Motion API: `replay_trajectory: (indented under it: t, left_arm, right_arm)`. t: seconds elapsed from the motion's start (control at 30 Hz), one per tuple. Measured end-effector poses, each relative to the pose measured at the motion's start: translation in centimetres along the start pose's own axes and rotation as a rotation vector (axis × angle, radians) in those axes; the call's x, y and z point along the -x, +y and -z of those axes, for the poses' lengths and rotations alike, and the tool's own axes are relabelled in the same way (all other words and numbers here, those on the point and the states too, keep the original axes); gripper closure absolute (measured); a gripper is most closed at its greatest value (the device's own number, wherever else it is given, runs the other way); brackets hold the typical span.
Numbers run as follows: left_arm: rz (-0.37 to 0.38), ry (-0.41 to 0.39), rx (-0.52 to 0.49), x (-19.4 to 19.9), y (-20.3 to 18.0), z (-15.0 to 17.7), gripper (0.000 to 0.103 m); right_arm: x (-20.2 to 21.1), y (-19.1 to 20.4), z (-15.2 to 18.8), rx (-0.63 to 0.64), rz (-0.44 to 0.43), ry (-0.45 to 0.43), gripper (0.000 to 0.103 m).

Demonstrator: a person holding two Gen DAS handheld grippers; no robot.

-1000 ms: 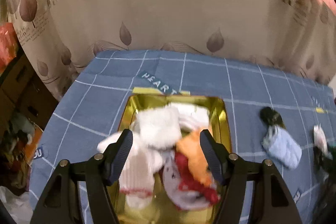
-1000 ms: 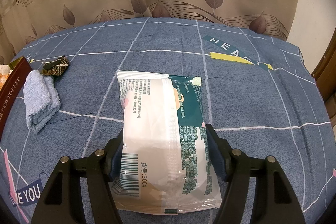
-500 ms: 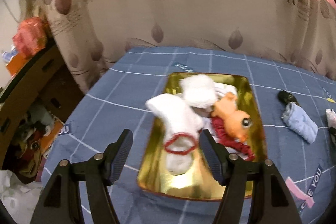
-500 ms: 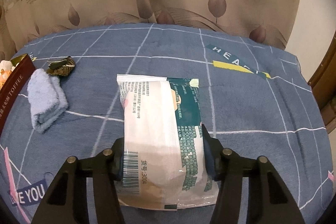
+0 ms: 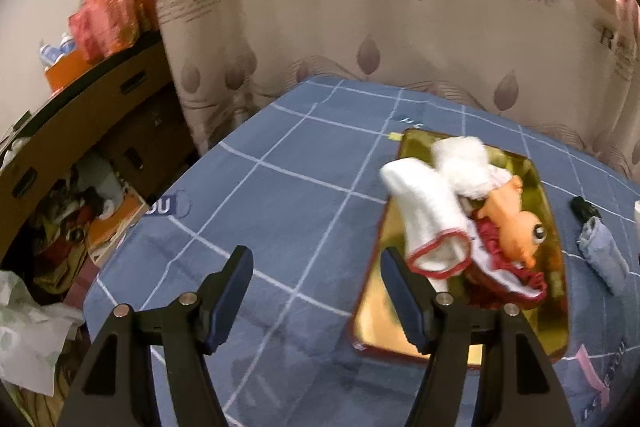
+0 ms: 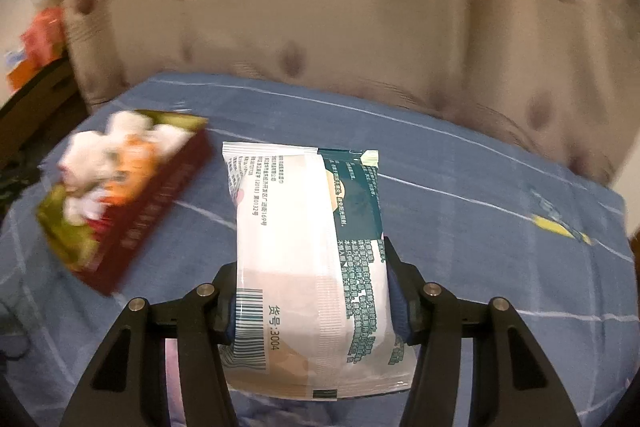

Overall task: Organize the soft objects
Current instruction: 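Carry the wrapped packet into the tin and release with the right gripper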

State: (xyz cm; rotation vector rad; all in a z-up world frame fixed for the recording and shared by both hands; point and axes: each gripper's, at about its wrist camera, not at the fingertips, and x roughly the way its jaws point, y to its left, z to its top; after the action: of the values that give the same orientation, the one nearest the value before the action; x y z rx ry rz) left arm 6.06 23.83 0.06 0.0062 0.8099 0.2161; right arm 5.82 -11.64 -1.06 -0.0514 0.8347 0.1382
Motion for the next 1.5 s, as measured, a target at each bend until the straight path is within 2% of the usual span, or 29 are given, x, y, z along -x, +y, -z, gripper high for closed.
replay_trajectory:
  t: [0.23,0.4,0.63,0.83,1.27,1.5]
  left_arm:
    - [-0.049,0.018,0.027,-0.4,2.3,0.9,0.035]
    - [-0.066,0.010,0.029,-0.6,2.8,1.2,0.035]
    - [-0.074,0.014,0.029,-0.9,3.2,1.4,0.035]
    - [-0.073,0.038,0.060,-1.5,3.8,1.5,0.035]
    - [-0.058,0.068,0.084,-2.0,4.4,1.8,0.035]
    - [-0.057,0.072,0.082,-2.1,4.3,1.8,0.035]
  right_arm:
    - [-1.2,8.8,-2.4,0.115,-0.119,0.004,0.051]
    - [-1.9,13.7,-3.7,0.185,-0.139,0.015,0.051]
    - [-3.8,18.1,-4.0,0.235,-0.137,0.043,0.051]
    - [-5.5,19.8,-3.8,0.221,-0.166,0.081,0.051]
    - [-7.2,21.0,-4.2,0.248,-0.119,0.055,0.050]
    - [-7.0,21.1,-4.1,0.250,-0.127,0.056,0.046]
